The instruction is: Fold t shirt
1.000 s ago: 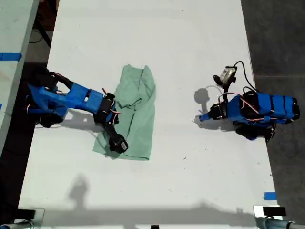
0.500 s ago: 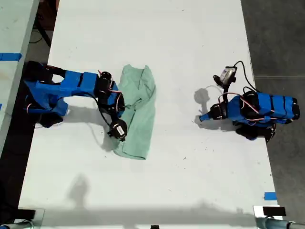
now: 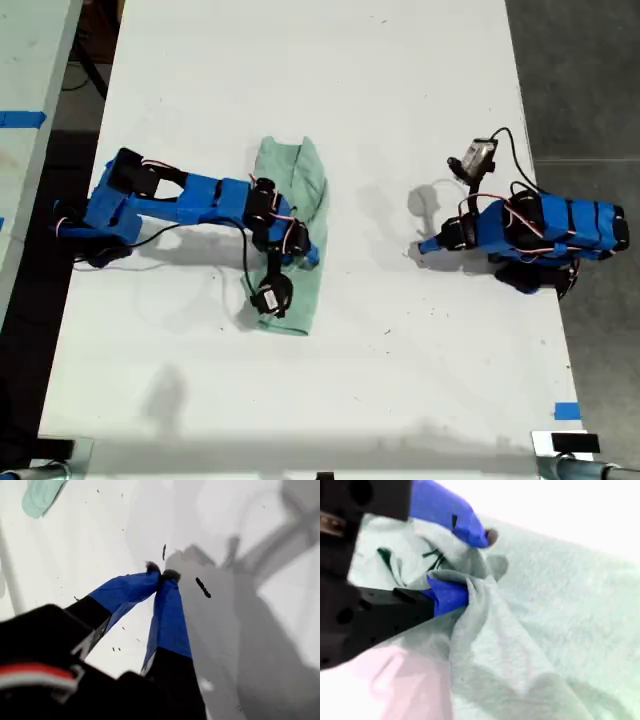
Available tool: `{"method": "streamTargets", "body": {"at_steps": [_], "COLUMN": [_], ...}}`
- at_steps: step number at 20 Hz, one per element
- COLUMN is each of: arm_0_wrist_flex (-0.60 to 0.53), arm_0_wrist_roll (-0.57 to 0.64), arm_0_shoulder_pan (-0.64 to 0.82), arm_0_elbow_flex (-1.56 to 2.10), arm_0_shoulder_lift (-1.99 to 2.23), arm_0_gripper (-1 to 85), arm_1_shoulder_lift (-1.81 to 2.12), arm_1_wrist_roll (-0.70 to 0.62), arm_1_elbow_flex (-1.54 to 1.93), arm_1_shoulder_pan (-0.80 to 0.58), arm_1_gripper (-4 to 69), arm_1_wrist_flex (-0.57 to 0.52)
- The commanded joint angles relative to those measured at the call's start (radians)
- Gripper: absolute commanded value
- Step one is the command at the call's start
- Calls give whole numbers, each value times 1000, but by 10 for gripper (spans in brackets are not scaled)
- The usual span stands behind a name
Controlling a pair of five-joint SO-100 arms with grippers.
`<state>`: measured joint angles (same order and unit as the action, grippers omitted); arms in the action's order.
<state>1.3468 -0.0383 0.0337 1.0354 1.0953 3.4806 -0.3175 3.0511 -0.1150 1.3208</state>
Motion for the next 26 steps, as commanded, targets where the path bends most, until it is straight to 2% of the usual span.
{"method": "streamTargets", "body": {"at_steps": [1,10,12,16,19,20,22,26], "arm_0_wrist_flex": [-57,-3,35,32,195,216,218,215], "arm_0_wrist_roll": [81,112,106,104,29,9,5,-44], "arm_0_shoulder_pan": [-37,-80,-63,-58,-25,-8,12,38], "arm_0_elbow_flex": [-64,-37,-8,-14,17,75,179,488], "arm_0_shoulder_lift": [55,477,489,397,482,566,759,1186], "arm_0_gripper": [282,282,282,282,275,247,93,78], "arm_1_shoulder_lift": [12,12,12,12,12,12,12,12], "arm_1_wrist_roll": [-14,-14,-14,-12,-14,-14,-15,-15], "arm_1_elbow_flex": [61,61,61,61,61,61,61,61], "arm_1_shoulder_pan": [-9,-9,-9,-11,-9,-9,-9,-9], "arm_1_gripper": [17,17,17,17,17,17,17,17], "arm_1_wrist_flex": [3,3,3,3,3,3,3,3]}}
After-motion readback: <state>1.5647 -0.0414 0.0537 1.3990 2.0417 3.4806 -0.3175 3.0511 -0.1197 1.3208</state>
